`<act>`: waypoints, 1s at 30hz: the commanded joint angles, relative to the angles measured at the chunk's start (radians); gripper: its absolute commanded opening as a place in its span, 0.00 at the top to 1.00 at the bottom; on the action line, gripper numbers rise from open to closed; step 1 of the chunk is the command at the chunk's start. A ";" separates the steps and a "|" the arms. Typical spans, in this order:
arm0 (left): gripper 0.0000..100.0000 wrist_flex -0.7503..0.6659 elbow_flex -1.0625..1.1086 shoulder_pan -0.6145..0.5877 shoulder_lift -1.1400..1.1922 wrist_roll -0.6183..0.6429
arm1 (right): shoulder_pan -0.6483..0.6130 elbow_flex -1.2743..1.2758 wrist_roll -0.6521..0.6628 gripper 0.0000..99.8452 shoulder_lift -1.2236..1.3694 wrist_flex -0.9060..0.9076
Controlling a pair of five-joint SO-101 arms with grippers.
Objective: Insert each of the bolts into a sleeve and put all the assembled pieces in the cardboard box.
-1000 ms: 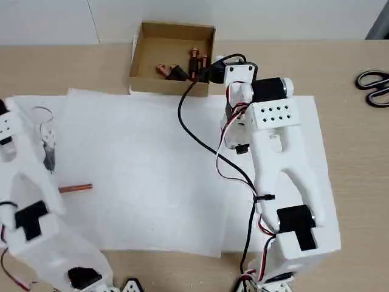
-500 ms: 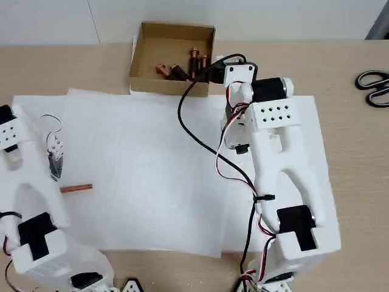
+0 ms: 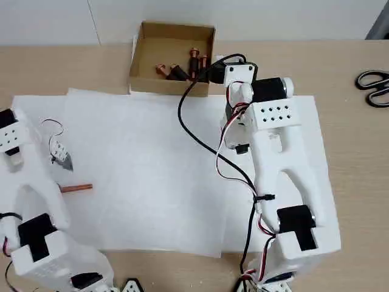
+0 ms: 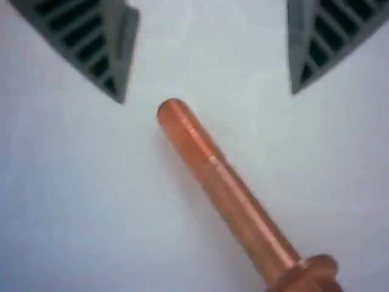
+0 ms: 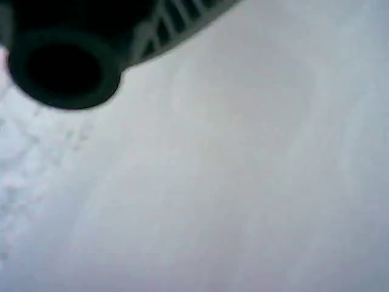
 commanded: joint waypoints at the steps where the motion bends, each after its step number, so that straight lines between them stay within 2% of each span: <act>1: 0.81 0.011 0.013 -0.023 -0.040 0.015 | 0.005 -0.003 0.008 1.00 -0.058 -0.002; 8: 0.81 -0.097 0.143 -0.071 -0.040 0.023 | 0.005 -0.003 0.008 1.00 -0.058 -0.002; 19: 0.81 -0.279 0.260 -0.081 -0.040 0.028 | 0.005 -0.003 0.008 1.00 -0.058 0.002; 28: 0.82 -0.342 0.286 -0.081 -0.040 0.026 | 0.005 -0.003 0.008 1.00 -0.058 0.002; 30: 0.84 -0.368 0.300 -0.081 -0.040 0.026 | 0.005 -0.003 0.008 1.00 -0.058 0.002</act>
